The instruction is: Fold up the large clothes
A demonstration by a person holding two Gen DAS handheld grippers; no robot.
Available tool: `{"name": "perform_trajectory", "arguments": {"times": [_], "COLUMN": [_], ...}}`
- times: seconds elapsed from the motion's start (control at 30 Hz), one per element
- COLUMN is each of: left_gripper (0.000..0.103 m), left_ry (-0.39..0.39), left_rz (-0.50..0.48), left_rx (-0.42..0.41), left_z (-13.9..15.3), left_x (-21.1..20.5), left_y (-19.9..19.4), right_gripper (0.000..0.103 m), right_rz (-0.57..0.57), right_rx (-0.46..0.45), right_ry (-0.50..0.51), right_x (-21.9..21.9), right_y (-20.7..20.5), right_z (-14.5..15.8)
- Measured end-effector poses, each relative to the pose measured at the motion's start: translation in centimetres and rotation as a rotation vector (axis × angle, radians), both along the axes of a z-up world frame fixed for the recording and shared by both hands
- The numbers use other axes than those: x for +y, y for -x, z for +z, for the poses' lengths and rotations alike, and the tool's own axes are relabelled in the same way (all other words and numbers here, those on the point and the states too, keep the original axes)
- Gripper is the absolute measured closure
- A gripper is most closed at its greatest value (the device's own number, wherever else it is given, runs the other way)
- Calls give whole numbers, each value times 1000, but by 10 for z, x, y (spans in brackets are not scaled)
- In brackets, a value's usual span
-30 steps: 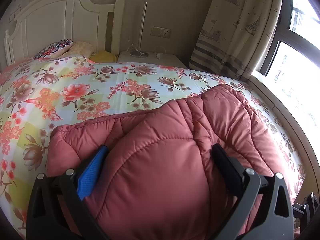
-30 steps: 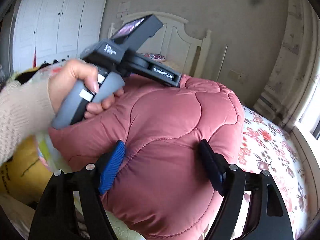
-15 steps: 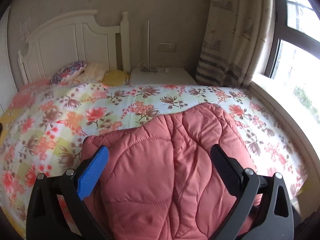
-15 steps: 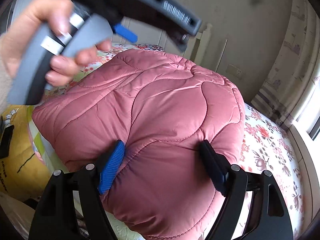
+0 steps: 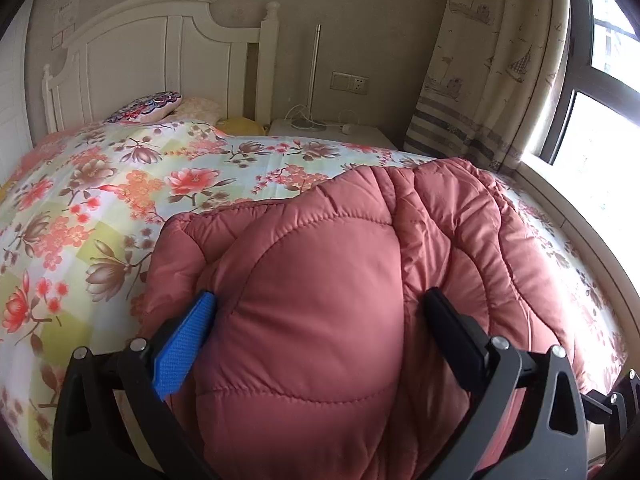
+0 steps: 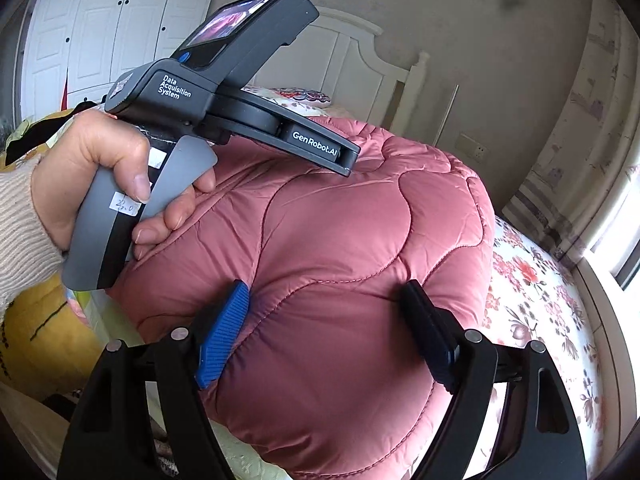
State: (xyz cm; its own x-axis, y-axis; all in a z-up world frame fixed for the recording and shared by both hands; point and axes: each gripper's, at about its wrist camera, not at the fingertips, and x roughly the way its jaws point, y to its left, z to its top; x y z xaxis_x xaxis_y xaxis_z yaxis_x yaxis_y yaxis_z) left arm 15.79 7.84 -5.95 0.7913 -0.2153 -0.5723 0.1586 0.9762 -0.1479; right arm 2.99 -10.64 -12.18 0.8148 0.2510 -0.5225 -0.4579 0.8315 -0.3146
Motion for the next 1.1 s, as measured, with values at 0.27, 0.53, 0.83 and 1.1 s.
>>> {"name": "perform_trajectory", "arguments": {"times": [0.27, 0.53, 0.83, 1.1], "left_gripper": [2, 2, 2, 2], "left_ry": [60, 77, 110, 140], "left_rz": [6, 4, 3, -4], "left_rx": [-4, -5, 3, 15], "left_z": [-4, -6, -7, -10], "left_x": [11, 14, 19, 21], "left_y": [0, 0, 2, 0], "right_gripper": [23, 23, 23, 23], "right_rz": [1, 1, 1, 1], "right_rx": [-4, -4, -6, -6], "right_ry": [12, 15, 20, 25], "right_x": [1, 0, 0, -1], "right_y": [-1, -2, -2, -3], "right_z": [-1, -1, 0, 0]}}
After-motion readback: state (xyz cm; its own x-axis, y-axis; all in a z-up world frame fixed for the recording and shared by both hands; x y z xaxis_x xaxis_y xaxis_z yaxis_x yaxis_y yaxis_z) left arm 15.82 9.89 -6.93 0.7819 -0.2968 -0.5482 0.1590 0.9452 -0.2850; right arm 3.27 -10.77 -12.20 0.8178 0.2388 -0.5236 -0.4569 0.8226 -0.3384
